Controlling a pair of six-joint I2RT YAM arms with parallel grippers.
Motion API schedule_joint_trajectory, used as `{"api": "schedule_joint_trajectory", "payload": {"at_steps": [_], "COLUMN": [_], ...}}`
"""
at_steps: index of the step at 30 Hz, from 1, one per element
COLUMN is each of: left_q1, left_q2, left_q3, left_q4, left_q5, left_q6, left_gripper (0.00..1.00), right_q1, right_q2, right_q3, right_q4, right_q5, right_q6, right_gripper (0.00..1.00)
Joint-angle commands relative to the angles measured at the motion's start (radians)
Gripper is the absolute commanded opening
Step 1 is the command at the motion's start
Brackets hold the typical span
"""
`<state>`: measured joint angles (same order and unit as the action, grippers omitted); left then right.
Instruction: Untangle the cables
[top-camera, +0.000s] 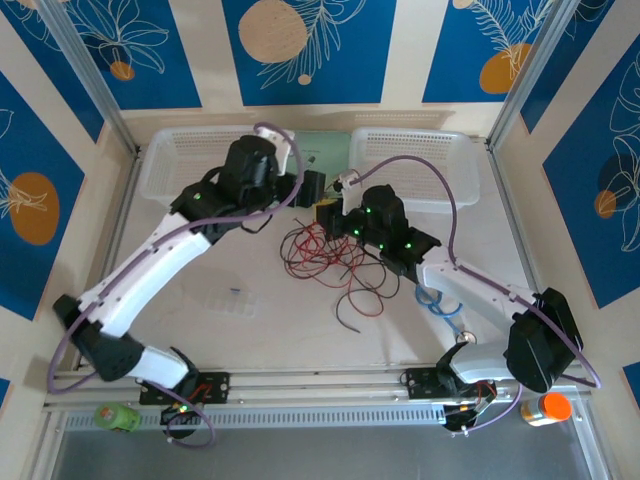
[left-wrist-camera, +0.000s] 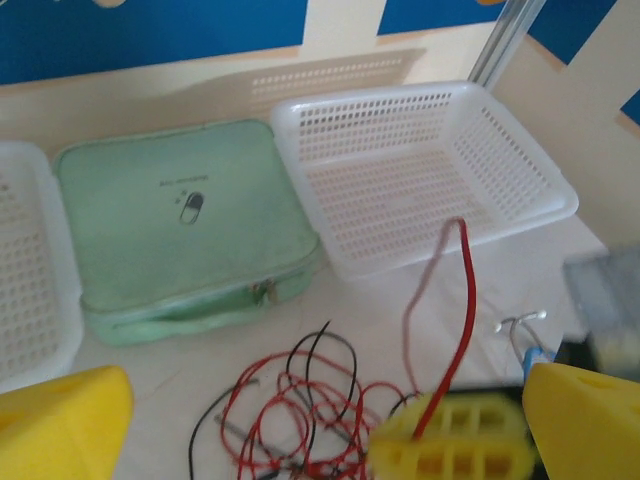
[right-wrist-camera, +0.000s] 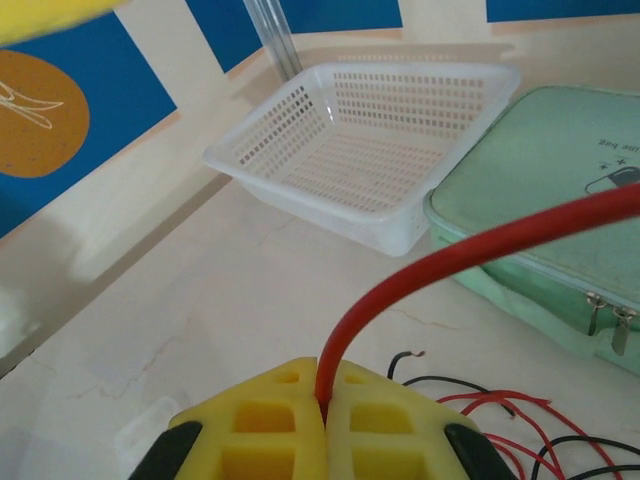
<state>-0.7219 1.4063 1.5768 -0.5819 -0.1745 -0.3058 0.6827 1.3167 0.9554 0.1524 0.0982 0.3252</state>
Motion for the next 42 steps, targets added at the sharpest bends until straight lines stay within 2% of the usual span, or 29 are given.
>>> {"api": "schedule_joint_trajectory", "payload": {"at_steps": [1, 5, 10, 13, 15, 19, 24, 29, 34, 42], "left_q1": [0.038, 0.05, 0.047, 0.043, 0.041, 0.035, 0.035, 0.035, 0.035, 0.03], "left_q2": [-0.105, -0.179, -0.171, -0.122, -0.092, -0.067, -0.055, -0.052, -0.04, 0.08], "left_q3": [-0.143, -0.371, -0.61, -0.657, -0.666, -0.693, -0.724, -0.749, -0.77, -0.771], "left_q4": [0.022, 0.163, 0.42, 0.519, 0.568, 0.679, 0.778, 0.803, 0.764, 0.941], "left_q5": [-0.017, 0.046, 0.13, 0.182, 0.222, 0.285, 0.376, 0.44, 0.46, 0.424], "left_q6": [0.014, 0.042, 0.013, -0.055, -0.102, -0.19, -0.252, -0.262, -0.251, -0.297], "left_gripper": [1.0, 1.0, 0.83, 0.72, 0.7, 0.72, 0.85, 0.92, 0.92, 0.88], "right_q1": [-0.005, -0.012, -0.018, -0.016, -0.012, -0.005, 0.001, 0.006, 0.006, 0.018], "right_q2": [-0.033, -0.049, -0.056, -0.06, -0.063, -0.07, -0.063, -0.048, -0.032, -0.031], "right_q3": [0.061, 0.11, 0.184, 0.22, 0.233, 0.237, 0.23, 0.229, 0.246, 0.268], "right_q4": [-0.072, -0.148, -0.254, -0.297, -0.311, -0.32, -0.317, -0.311, -0.312, -0.33], "right_q5": [0.04, 0.047, 0.059, 0.063, 0.067, 0.082, 0.099, 0.116, 0.13, 0.115], "right_q6": [0.023, 0.051, 0.111, 0.133, 0.138, 0.135, 0.143, 0.15, 0.175, 0.22], "right_gripper": [0.0, 0.0, 0.0, 0.0, 0.0, 0.0, 0.0, 0.0, 0.0, 0.0]}}
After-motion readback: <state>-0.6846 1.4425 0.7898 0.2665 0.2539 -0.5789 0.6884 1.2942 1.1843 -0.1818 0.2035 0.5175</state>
